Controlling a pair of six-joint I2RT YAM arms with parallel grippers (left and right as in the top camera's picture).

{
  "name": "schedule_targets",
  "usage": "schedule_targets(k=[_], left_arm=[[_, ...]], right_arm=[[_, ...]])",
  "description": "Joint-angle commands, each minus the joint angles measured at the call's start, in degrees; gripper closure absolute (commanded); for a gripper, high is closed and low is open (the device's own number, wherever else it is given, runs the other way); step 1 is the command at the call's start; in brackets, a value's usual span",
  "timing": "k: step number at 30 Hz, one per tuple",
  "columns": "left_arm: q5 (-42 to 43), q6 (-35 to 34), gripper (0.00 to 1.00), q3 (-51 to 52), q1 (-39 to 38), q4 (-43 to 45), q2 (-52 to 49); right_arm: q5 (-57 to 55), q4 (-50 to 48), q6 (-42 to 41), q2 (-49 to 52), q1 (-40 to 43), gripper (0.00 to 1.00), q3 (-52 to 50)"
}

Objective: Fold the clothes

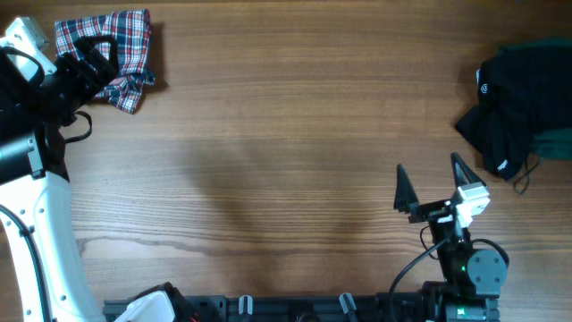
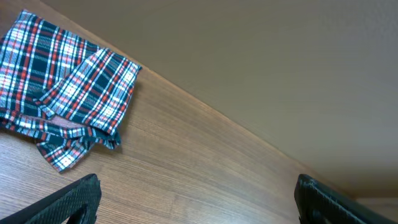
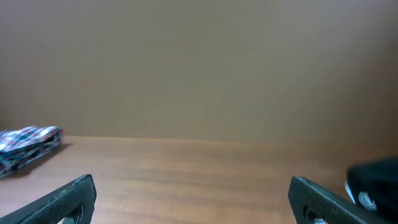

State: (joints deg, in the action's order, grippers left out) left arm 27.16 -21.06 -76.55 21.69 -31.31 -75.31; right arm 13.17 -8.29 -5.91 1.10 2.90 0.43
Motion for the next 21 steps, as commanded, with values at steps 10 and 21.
schedule_targets(k=[10,21], left_arm=[[0.7,1.2,0.0,-0.1,-0.2,0.1,0.3],[0.7,1.2,0.0,-0.1,-0.2,0.1,0.3]], right_arm=[[-6.3,7.9,-3.1,-0.6,0.0,0.0,-0.1],[-6.4,7.9,-3.1,-0.3,0.0,0.0,-0.1]])
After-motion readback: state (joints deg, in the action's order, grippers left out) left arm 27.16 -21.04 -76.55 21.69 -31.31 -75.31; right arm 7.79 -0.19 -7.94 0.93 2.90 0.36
